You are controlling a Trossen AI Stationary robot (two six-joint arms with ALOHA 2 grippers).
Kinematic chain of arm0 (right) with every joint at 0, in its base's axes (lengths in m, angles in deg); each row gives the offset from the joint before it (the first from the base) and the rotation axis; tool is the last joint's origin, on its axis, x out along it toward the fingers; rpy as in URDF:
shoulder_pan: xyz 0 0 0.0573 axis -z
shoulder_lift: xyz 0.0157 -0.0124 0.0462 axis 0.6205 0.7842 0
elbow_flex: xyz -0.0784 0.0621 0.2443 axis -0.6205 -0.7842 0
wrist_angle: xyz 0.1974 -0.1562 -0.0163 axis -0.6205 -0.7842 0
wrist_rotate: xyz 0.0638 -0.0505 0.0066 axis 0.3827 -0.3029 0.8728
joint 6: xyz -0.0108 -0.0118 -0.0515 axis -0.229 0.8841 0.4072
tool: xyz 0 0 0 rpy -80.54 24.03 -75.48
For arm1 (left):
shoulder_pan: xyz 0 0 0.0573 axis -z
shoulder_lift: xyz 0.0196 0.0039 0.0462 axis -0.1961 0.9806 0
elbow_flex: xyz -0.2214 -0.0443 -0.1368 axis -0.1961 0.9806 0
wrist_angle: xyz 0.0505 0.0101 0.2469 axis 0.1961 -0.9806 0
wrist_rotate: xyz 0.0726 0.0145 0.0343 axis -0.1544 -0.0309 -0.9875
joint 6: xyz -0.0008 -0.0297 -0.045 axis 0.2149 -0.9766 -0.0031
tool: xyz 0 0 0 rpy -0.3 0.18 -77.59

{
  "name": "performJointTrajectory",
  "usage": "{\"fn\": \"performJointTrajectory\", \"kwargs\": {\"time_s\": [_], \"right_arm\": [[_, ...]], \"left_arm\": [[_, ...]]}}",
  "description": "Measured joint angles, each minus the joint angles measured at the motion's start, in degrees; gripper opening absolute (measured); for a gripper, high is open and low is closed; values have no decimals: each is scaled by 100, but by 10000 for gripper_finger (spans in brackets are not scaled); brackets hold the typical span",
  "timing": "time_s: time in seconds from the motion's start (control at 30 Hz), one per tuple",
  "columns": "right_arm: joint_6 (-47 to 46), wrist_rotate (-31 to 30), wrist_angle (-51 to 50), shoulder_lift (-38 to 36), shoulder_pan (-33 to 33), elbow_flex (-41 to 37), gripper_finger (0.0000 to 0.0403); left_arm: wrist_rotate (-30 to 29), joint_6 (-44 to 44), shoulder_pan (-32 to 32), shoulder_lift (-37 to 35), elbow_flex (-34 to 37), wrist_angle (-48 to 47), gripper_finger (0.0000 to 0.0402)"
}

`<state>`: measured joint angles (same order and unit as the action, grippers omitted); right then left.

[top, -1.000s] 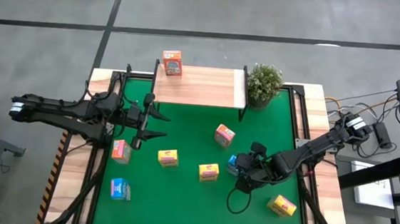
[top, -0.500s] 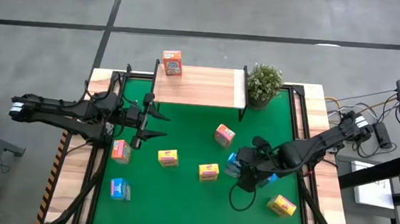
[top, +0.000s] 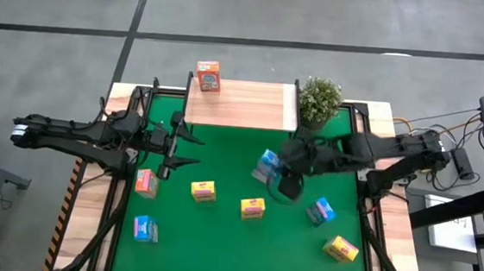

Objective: Stack cereal on shelf
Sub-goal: Put the middle blue cereal box on the shelf

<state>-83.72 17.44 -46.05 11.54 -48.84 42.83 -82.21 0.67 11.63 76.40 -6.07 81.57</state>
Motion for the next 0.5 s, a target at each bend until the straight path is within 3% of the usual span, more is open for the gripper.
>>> {"fn": "performJointTrajectory", "kwargs": {"time_s": [0.23,0.5], "right_arm": [[1253,814,666,64,1074,290,139],[2499,1209,719,700,2082,1031,139]], "left_arm": [[-941,263,-4,-196,1,-386,208],[-1076,470,-13,-242,2,-565,208]]}}
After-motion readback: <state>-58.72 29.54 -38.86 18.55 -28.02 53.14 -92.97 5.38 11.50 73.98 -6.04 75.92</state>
